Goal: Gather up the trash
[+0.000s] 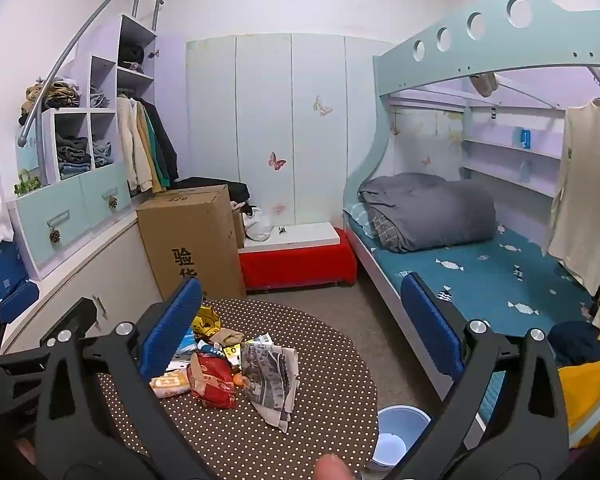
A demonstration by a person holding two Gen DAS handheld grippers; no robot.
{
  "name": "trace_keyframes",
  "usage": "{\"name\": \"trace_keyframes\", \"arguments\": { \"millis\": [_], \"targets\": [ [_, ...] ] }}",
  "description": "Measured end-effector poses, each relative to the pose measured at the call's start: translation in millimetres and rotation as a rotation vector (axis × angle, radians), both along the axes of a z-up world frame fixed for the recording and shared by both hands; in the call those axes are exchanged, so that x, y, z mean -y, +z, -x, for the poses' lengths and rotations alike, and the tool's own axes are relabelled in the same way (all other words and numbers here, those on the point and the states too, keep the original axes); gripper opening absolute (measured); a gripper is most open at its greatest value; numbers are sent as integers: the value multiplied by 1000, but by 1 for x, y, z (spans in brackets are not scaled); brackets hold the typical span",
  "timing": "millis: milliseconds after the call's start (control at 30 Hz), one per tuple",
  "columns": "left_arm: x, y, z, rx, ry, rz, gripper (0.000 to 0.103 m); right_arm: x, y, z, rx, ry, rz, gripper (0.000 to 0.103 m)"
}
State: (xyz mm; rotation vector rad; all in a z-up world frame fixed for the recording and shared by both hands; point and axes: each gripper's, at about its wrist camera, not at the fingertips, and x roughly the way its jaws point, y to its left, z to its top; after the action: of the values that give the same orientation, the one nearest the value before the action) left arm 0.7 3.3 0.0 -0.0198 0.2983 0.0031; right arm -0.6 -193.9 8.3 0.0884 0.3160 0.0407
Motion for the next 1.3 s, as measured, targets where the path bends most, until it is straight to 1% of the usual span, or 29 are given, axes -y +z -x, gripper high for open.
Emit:
{"name": "trace_keyframes", "arguments": {
  "millis": [133,300,333,533,1300],
  "targets": [
    [-6,3,2,0,1,3,99,-4,2,-2,2,-1,5,97],
    [-8,-1,5,3,6,2,99,-6,2,-4,1,-3,7,97],
    [-8,-3,0,1,7,3,99,-6,2,-4,1,-3,8,97],
    [-5,-2,-2,-3,8,15,99,-6,2,-4,0,-3,10,97],
    [-8,-6,-7,-17,5,19,99,-16,-9,-14,-19,0,22,97]
  ]
}}
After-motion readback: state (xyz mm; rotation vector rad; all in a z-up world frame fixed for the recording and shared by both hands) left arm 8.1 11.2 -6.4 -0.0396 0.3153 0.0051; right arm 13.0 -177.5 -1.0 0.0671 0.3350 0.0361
